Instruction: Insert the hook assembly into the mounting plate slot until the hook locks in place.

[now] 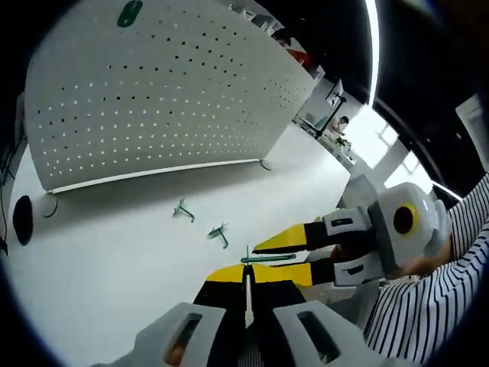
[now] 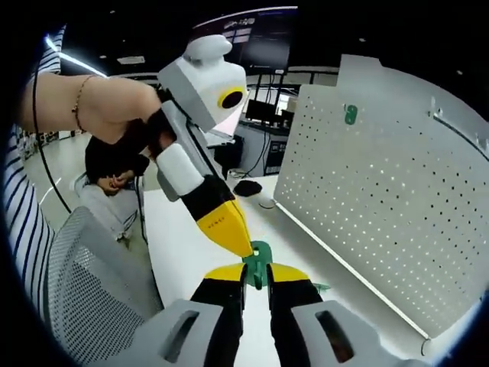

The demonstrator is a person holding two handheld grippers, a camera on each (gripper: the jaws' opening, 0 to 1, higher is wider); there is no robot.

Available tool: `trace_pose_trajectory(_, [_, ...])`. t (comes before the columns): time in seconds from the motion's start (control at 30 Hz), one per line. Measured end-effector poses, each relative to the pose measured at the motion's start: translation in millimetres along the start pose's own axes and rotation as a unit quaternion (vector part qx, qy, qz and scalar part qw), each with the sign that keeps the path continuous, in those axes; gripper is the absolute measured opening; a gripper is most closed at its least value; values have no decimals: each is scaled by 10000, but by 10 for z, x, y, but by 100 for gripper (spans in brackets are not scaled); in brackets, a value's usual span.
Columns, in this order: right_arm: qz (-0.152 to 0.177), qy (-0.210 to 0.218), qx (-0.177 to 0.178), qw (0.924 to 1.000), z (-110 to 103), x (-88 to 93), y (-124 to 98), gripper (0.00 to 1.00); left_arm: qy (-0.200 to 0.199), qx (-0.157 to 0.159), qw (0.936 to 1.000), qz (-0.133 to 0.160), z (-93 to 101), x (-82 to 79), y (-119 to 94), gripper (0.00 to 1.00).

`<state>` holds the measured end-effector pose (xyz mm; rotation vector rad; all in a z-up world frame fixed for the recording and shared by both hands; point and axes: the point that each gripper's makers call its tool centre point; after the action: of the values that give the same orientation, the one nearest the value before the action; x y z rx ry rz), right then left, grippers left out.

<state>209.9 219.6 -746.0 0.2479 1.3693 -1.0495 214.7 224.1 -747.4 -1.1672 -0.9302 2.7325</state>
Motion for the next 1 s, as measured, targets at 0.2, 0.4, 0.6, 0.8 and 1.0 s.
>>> trace_pose_trajectory(0.2, [-28, -117, -45, 9999, -46, 11, 22, 3, -96, 83, 9999, -10, 18, 36, -5, 1])
trace_pose_trajectory(0.4, [1, -148, -72, 9999, -56, -8, 29, 2, -319, 145, 9993, 113, 4, 52, -45, 1])
trace_pose_trajectory(0.6, [25, -182, -149, 9997, -99, -25, 27, 2, -374, 142, 9991, 136, 7, 73, -72, 1])
trace_pose_trajectory(0.8, [24, -30, -221, 9997, -125, -32, 13, 2, -427, 167, 9988, 155, 29, 102, -98, 1])
trace_pose_trajectory(1.0, [-17, 119, -280, 9995, -136, -41, 8, 1, -443, 183, 9987, 175, 56, 109, -110, 1])
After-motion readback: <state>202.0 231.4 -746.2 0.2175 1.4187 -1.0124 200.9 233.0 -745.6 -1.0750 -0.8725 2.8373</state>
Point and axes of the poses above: the point that each gripper's makers call its tool centre point, and the gripper's own axes: y roughly forward along the fingers, z roughly to its right, x roughly out of its underside, and after that the axes turned 6 degrees about x, right-handed
